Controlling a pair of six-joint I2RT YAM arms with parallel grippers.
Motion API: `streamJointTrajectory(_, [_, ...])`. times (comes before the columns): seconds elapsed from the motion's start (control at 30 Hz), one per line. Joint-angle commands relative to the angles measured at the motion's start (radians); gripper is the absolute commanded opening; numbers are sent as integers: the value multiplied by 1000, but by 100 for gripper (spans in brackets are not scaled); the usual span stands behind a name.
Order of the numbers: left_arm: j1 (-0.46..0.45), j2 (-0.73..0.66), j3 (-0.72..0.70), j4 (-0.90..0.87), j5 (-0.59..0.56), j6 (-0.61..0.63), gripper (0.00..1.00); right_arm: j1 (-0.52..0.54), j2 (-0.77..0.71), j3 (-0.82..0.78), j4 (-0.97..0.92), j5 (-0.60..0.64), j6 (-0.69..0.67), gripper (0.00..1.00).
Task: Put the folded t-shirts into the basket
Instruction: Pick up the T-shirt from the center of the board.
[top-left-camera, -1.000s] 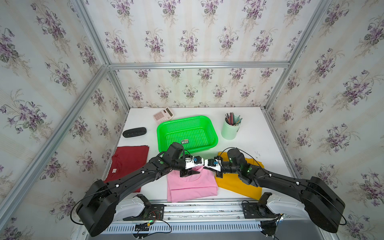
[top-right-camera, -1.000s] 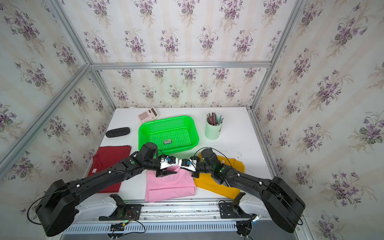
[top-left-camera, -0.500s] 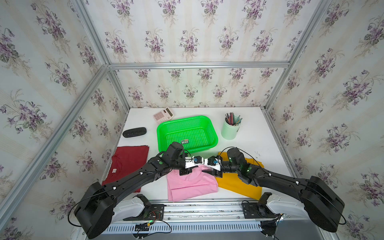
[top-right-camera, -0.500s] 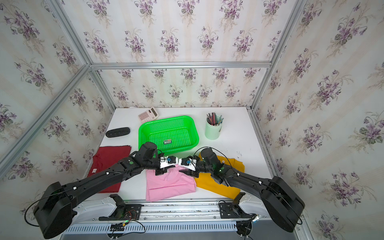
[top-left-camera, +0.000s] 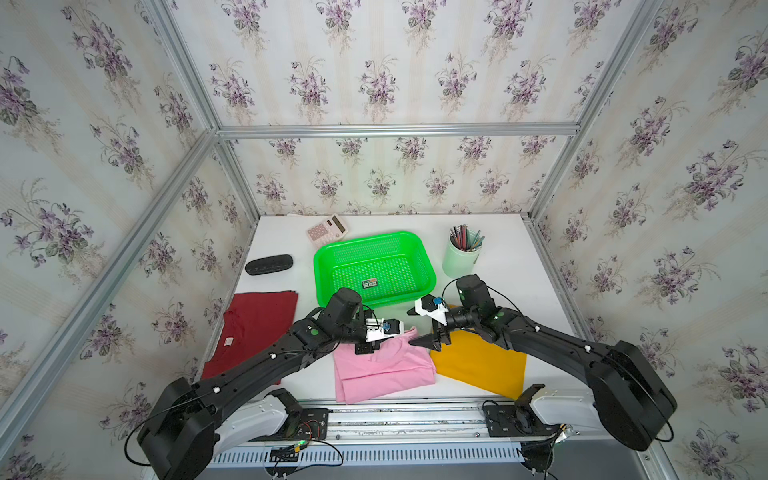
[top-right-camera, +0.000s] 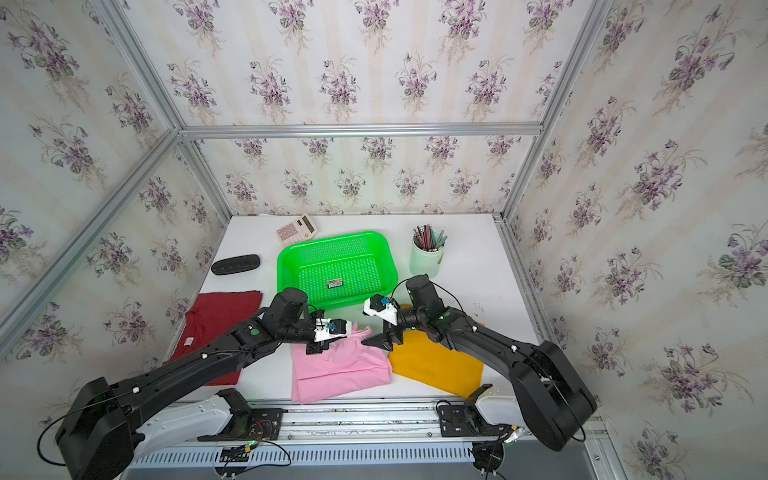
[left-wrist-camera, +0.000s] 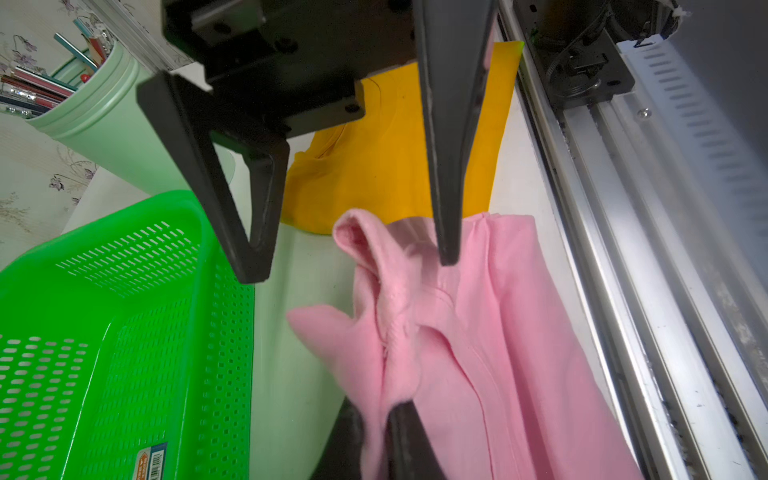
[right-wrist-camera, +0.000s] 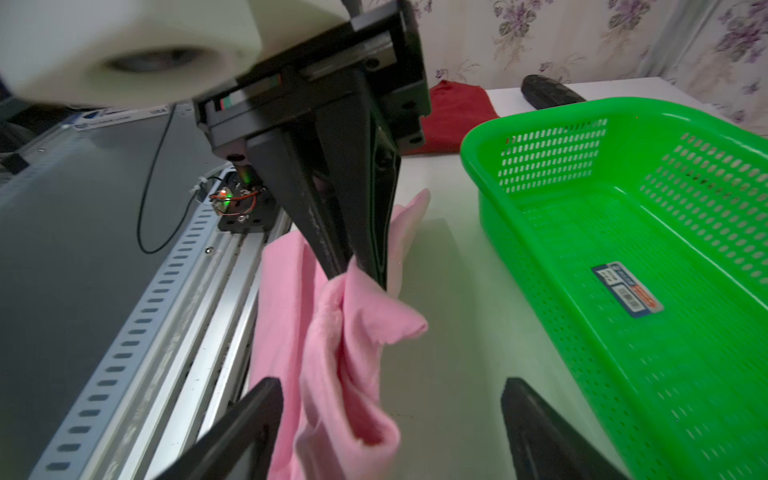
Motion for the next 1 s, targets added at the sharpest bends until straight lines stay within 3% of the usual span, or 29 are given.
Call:
streamJointTrajectory(0.0, [-1,-17,-8,55,49,26,15,2,51,25,-98,-141,-18,87])
streamJointTrajectory(0.23, [-1,-33,-27,87,92,45,16,21,96,59,-44,-147,3,84])
streamJointTrajectory(0.33, [-2,-28,-25,100,96,45,16,43,131,101,-75,-159,-25,78])
streamJointTrajectory(0.4, [-3,-23,-22,101,94,42,17,51,144,123,-99,-186,-62,63])
streamJointTrajectory(0.53, [-3,-34,-24,100,73,27,30,51,114,131,-133,-184,-147,9])
streamJointTrajectory(0.57, [-3,-41,-22,89,66,25,35,51,96,128,-143,-166,-172,3])
streamJointTrajectory(0.67, [-3,-64,-4,5,23,19,46,52,35,109,-142,-94,-191,0])
streamJointTrajectory(0.97, [8,-105,32,-266,-117,82,59,52,-51,74,-165,43,-256,0])
